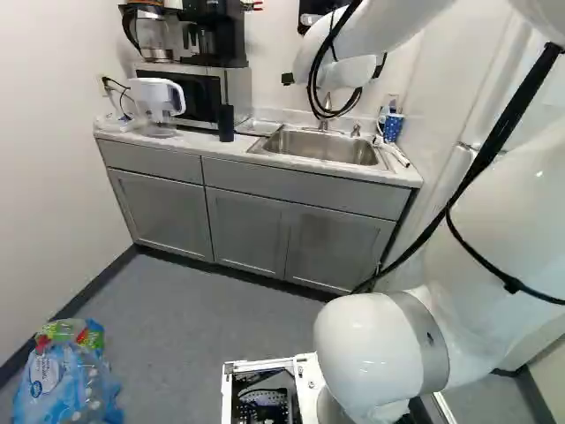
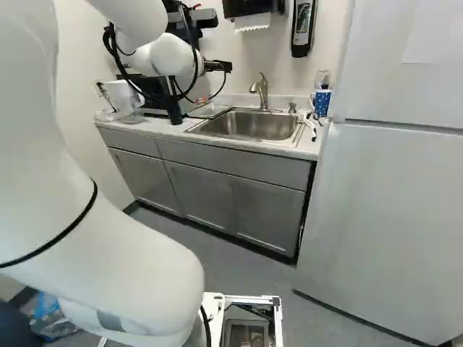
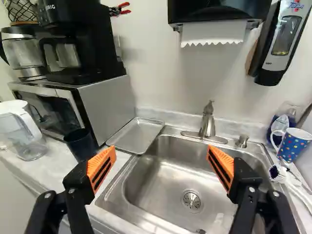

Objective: Rinse the cup and place it in the tray

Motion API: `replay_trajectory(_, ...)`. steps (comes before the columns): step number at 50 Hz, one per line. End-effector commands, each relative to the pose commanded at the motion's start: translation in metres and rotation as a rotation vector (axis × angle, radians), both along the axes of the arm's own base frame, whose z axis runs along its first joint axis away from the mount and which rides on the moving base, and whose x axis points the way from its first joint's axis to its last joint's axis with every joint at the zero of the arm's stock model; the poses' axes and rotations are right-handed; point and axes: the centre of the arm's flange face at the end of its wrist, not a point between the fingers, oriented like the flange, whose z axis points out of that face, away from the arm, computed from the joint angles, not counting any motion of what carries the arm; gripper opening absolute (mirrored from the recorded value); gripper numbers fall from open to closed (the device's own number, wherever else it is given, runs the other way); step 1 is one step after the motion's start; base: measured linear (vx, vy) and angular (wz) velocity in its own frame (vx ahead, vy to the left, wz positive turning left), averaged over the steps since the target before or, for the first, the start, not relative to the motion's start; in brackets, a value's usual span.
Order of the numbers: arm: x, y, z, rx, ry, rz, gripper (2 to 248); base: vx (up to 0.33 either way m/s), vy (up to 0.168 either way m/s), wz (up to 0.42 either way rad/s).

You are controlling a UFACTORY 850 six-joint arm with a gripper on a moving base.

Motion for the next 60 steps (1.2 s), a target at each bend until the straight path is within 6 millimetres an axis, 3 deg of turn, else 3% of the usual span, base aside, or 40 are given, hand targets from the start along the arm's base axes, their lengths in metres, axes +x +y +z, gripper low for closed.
replay_trajectory(60,0.0,0.0,0.0,0.0,0.0,0.0,247,0.179,0.027,-0.007)
